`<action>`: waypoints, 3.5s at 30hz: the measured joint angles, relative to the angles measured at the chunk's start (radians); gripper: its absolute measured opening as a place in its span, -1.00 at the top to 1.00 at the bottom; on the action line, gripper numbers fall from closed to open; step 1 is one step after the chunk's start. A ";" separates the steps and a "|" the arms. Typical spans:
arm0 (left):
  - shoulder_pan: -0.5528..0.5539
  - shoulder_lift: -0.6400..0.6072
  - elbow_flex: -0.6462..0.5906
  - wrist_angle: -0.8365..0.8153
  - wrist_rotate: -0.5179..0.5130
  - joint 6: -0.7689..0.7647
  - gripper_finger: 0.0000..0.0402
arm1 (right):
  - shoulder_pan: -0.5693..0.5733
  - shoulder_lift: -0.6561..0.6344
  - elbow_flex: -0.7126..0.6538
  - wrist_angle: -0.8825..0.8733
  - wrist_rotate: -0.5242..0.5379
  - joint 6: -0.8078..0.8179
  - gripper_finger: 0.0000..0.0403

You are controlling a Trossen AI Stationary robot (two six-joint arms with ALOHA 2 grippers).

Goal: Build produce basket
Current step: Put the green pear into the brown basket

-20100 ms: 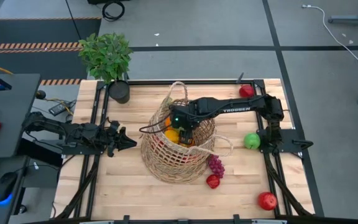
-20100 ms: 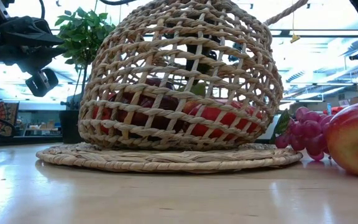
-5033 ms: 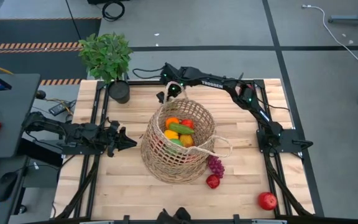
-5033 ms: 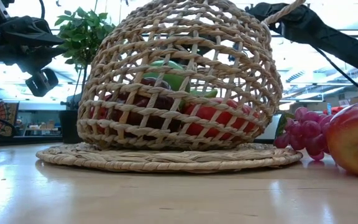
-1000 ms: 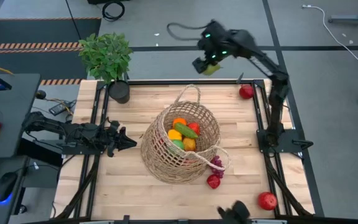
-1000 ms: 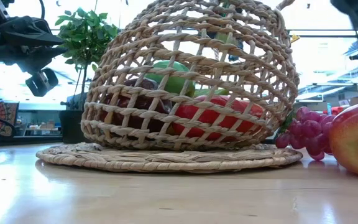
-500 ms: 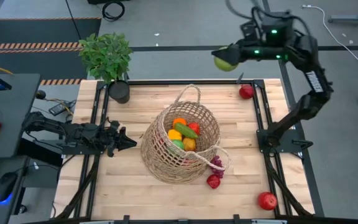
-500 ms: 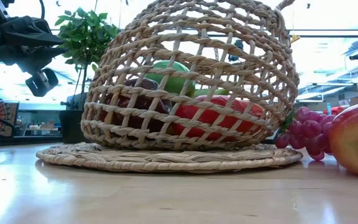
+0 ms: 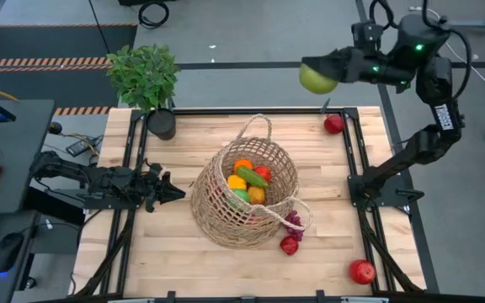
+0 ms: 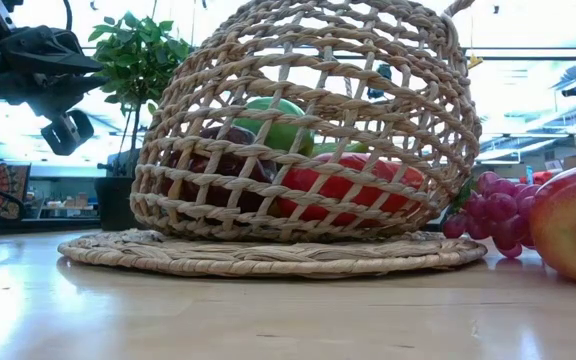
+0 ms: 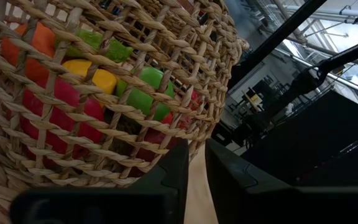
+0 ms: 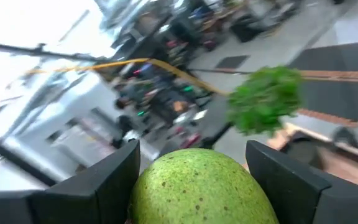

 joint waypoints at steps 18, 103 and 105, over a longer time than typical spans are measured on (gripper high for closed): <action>0.000 0.000 0.000 0.000 0.000 0.000 0.71 | 0.433 0.081 0.000 0.007 -0.085 -0.697 -0.43; 0.000 0.000 0.000 -0.001 0.000 0.000 0.70 | 0.286 0.278 0.000 0.297 0.061 0.337 -0.44; 0.000 0.000 0.000 -0.001 0.000 0.000 0.69 | 0.283 0.287 0.000 0.144 0.034 0.364 -0.44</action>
